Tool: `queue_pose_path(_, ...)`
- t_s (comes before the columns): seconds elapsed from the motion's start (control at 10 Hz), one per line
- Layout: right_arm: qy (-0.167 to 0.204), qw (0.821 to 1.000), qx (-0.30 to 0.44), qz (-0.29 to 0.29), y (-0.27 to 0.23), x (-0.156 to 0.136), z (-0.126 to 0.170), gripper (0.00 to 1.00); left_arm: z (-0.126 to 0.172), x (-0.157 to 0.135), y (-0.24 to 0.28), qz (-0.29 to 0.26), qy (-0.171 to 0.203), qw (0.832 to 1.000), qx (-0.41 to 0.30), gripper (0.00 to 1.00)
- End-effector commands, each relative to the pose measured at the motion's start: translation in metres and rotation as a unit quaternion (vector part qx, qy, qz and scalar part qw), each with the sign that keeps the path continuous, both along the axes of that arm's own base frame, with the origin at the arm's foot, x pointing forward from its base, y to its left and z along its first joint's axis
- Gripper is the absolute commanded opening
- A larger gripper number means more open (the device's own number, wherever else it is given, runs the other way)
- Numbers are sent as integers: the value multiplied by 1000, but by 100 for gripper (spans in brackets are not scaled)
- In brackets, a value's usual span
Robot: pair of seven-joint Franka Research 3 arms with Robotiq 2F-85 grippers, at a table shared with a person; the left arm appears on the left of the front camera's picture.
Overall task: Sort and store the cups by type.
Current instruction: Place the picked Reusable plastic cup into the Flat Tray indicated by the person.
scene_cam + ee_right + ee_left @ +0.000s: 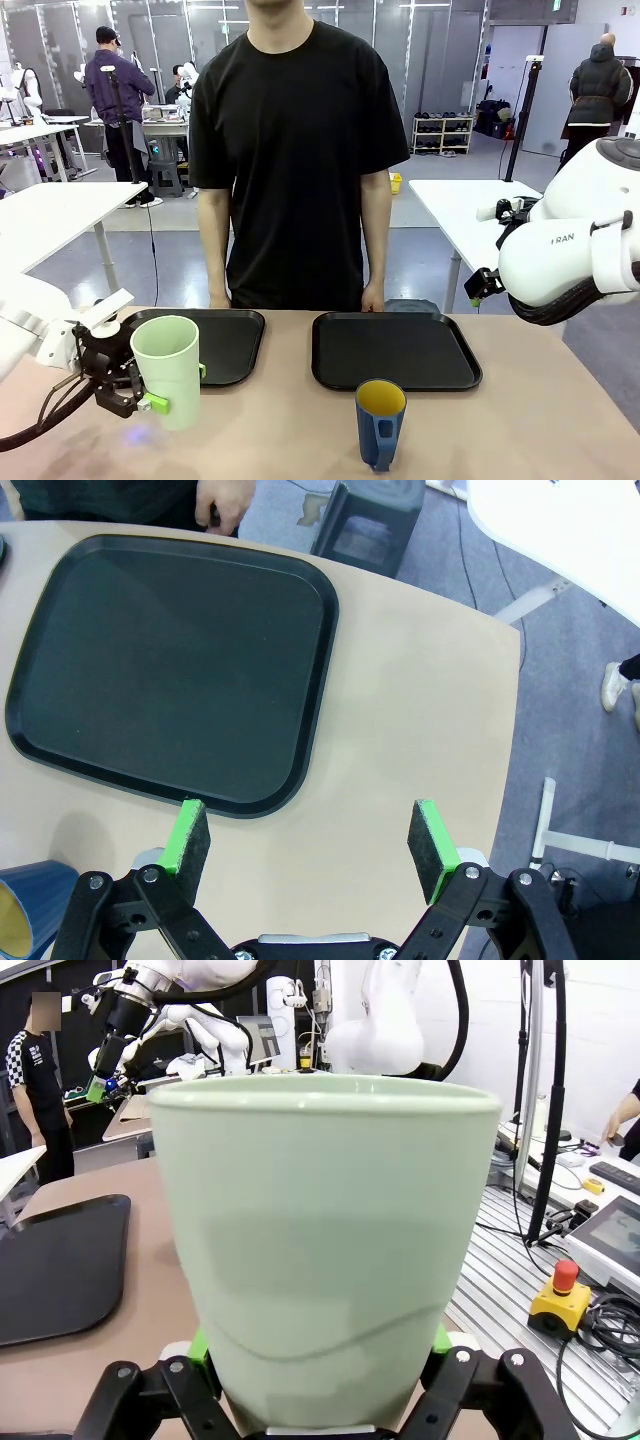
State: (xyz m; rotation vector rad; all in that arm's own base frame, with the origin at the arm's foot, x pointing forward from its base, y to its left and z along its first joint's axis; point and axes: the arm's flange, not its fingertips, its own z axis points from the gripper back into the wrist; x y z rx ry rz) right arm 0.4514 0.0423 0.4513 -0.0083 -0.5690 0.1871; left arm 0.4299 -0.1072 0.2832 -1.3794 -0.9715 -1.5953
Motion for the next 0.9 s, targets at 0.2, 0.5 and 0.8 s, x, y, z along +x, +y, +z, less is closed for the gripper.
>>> queue_pose_path(0.2, -1, 1000, -3, -1, -1, 0, 0, 100, 3, 3, -1, -1, -7, 1000, -19, 51)
queue_pose_path(0.5, -1, 1000, -3, -1, -1, 0, 0, 100, 3, 3, -1, -1, -7, 1000, -19, 51)
queue_pose_path(0.8, -1, 1000, -3, -1, -1, 0, 0, 100, 3, 3, -1, -1, -7, 1000, -19, 51)
